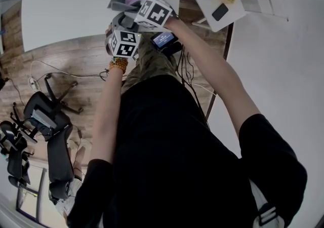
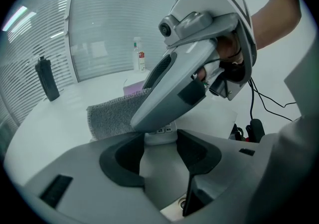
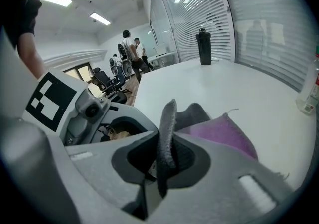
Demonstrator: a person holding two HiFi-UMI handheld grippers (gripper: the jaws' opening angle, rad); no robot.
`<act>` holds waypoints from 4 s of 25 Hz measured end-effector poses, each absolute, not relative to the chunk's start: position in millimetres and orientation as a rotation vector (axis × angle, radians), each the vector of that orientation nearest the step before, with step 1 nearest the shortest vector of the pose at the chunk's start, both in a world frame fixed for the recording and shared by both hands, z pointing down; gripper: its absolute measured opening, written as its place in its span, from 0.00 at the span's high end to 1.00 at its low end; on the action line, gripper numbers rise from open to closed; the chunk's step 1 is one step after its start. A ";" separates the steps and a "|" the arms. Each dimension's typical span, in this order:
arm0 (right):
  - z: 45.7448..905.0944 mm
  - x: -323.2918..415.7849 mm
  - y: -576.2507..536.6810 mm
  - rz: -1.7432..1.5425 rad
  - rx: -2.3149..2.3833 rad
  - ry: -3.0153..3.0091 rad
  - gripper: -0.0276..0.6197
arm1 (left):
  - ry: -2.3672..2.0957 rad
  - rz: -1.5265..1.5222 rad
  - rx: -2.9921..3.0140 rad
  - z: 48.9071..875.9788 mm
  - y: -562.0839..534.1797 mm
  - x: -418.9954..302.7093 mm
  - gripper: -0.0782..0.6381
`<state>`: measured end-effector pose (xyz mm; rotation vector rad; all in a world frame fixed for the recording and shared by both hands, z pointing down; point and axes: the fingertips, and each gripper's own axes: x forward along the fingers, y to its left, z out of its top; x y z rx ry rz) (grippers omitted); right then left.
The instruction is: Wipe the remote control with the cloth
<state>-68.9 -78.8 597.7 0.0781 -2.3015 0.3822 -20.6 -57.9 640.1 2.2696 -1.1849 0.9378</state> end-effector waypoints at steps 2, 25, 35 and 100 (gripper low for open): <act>597.1 -70.0 -73.9 0.407 0.071 -2.304 0.89 | -1.187 0.940 2.270 640.1 -57.5 -21.0 0.59; 488.7 -8.2 -212.9 0.470 0.439 -2.680 0.88 | -1.180 0.943 2.272 639.0 -59.0 -18.7 0.59; 532.3 7.8 -240.0 0.319 0.636 -2.542 0.88 | -1.184 0.943 2.277 638.2 -57.7 -18.5 0.59; 503.8 -14.7 -104.2 0.519 0.554 -2.691 0.89 | -1.218 0.837 2.375 601.7 -50.4 -26.6 0.58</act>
